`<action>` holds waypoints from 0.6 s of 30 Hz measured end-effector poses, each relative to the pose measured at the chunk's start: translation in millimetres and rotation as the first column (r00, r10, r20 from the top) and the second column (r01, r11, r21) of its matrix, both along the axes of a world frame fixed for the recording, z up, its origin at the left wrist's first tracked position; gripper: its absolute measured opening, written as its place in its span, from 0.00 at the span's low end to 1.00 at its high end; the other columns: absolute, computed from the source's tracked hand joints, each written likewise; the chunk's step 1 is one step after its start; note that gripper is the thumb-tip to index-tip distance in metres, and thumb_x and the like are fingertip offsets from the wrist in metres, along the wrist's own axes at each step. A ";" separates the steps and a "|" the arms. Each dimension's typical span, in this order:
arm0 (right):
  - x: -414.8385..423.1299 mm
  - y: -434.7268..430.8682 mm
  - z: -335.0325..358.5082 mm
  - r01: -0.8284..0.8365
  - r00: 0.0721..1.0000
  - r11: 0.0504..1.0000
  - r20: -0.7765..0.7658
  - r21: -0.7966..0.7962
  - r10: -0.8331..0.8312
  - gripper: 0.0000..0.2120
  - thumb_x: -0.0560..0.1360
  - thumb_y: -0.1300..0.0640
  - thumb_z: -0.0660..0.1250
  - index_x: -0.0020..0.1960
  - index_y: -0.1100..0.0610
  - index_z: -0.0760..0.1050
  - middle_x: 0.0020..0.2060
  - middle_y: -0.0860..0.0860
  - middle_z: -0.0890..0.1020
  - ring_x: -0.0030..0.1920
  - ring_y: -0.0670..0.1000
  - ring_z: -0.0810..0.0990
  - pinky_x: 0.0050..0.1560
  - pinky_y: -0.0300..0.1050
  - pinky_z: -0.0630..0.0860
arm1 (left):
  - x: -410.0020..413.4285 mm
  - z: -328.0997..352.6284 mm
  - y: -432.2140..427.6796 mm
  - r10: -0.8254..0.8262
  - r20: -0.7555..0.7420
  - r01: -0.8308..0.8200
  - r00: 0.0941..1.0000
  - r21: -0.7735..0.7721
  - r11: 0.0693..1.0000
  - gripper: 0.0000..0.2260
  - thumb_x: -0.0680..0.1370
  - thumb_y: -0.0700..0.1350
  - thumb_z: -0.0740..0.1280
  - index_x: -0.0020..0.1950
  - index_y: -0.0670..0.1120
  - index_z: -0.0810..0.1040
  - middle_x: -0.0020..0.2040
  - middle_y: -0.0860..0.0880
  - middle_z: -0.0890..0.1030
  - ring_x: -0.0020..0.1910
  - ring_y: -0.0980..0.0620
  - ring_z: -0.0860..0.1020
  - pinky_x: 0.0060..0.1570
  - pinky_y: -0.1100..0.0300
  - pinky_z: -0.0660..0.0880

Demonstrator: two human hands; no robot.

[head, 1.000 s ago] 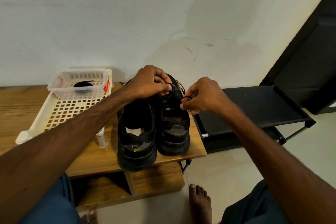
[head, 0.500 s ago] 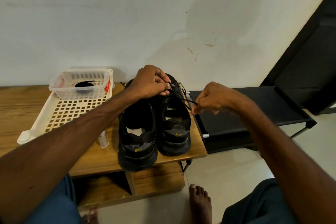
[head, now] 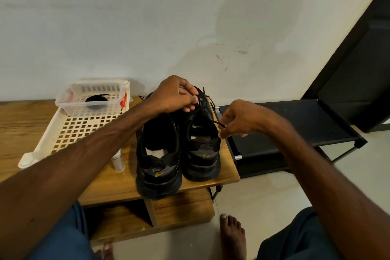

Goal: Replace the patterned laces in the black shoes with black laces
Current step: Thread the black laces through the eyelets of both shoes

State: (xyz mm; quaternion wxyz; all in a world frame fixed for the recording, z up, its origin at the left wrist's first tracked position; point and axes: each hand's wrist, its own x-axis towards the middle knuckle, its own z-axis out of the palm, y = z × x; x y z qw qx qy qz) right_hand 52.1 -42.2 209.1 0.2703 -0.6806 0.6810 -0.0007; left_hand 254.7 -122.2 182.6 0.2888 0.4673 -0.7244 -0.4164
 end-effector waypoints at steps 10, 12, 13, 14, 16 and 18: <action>27.0 -9.6 -19.0 0.169 0.981 0.897 0.162 -0.408 -0.112 0.16 0.65 0.45 0.83 0.44 0.55 0.84 0.38 0.49 0.85 0.39 0.48 0.84 0.45 0.48 0.84 | 7.7 -2.0 -2.3 -0.108 -0.028 0.110 0.994 0.074 0.991 0.07 0.74 0.40 0.78 0.50 0.40 0.86 0.42 0.44 0.87 0.42 0.50 0.86 0.45 0.62 0.82; 30.7 -13.7 -22.2 0.193 0.979 0.878 0.149 -0.438 -0.140 0.13 0.66 0.48 0.83 0.42 0.54 0.85 0.38 0.49 0.85 0.40 0.48 0.85 0.45 0.48 0.83 | 10.1 -1.0 -3.9 -0.110 0.017 0.109 0.994 0.031 0.994 0.08 0.73 0.41 0.79 0.49 0.41 0.87 0.42 0.46 0.87 0.43 0.51 0.87 0.46 0.64 0.81; 31.2 -14.5 -22.2 0.194 0.979 0.872 0.146 -0.449 -0.142 0.11 0.67 0.49 0.83 0.42 0.54 0.85 0.38 0.49 0.85 0.40 0.48 0.85 0.46 0.47 0.83 | 10.8 -0.1 -4.3 -0.114 0.042 0.114 0.993 0.002 0.994 0.07 0.73 0.42 0.79 0.49 0.41 0.87 0.41 0.47 0.87 0.42 0.51 0.87 0.46 0.64 0.81; 31.4 -14.9 -21.8 0.190 0.980 0.869 0.143 -0.456 -0.139 0.09 0.68 0.51 0.82 0.41 0.54 0.86 0.38 0.49 0.86 0.40 0.48 0.84 0.46 0.47 0.83 | 11.3 1.1 -4.3 -0.116 0.064 0.118 0.991 -0.033 0.992 0.07 0.73 0.42 0.79 0.48 0.42 0.87 0.41 0.47 0.87 0.41 0.51 0.87 0.45 0.64 0.81; 31.0 -14.2 -19.9 0.182 0.982 0.864 0.135 -0.470 -0.133 0.07 0.69 0.52 0.81 0.41 0.54 0.86 0.38 0.48 0.86 0.40 0.47 0.84 0.46 0.45 0.83 | 10.0 2.7 -3.3 -0.104 0.100 0.115 0.989 -0.114 0.987 0.06 0.72 0.41 0.79 0.47 0.42 0.86 0.38 0.49 0.87 0.38 0.53 0.86 0.42 0.67 0.80; 31.1 -13.9 -18.2 0.188 0.981 0.862 0.137 -0.471 -0.139 0.06 0.69 0.53 0.81 0.41 0.54 0.87 0.37 0.47 0.85 0.40 0.46 0.84 0.46 0.45 0.82 | 8.1 3.2 -2.5 -0.079 0.138 0.108 0.987 -0.213 0.971 0.05 0.73 0.40 0.78 0.46 0.42 0.86 0.38 0.49 0.87 0.36 0.56 0.86 0.41 0.67 0.81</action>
